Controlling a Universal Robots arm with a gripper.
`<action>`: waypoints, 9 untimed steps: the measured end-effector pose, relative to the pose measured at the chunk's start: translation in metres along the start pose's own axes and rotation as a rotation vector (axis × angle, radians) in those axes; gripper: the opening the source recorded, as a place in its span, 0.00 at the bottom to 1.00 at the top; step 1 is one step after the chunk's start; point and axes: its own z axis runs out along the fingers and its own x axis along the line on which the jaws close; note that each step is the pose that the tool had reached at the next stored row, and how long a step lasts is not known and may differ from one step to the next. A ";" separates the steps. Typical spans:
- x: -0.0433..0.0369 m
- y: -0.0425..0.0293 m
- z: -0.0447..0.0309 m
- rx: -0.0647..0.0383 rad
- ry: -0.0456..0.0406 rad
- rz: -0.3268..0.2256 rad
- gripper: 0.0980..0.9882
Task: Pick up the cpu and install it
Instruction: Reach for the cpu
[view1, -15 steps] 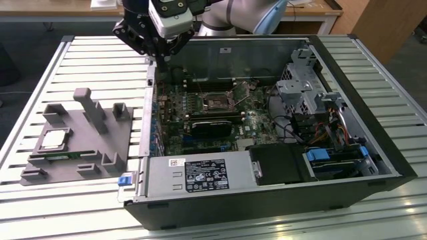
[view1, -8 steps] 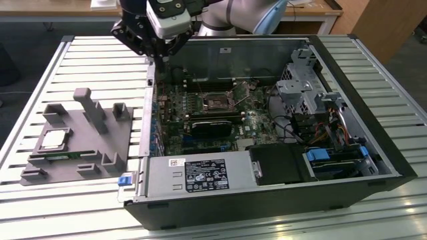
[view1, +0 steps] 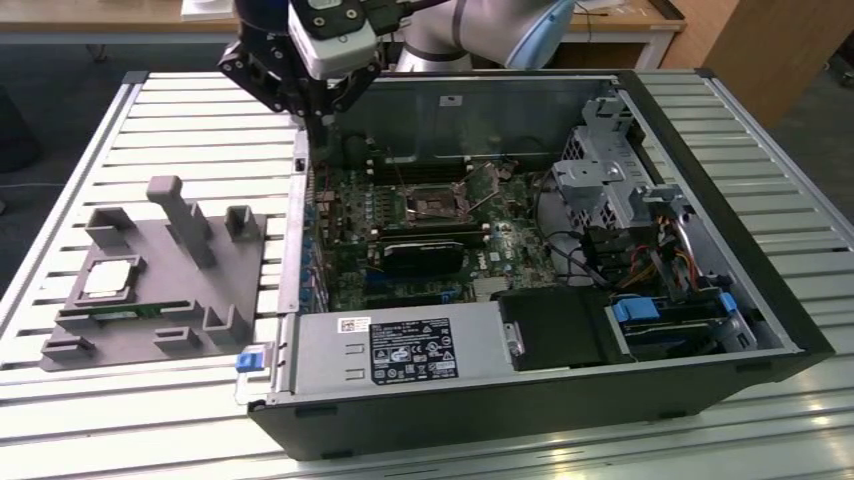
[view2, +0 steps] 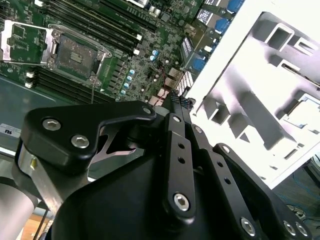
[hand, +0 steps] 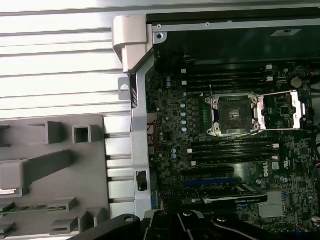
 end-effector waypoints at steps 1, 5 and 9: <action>0.0007 0.0000 0.0001 0.000 0.0000 0.000 0.02; 0.0051 -0.0004 0.0008 0.000 0.0003 0.000 0.02; 0.0108 -0.0007 0.0017 0.000 0.0003 0.000 0.02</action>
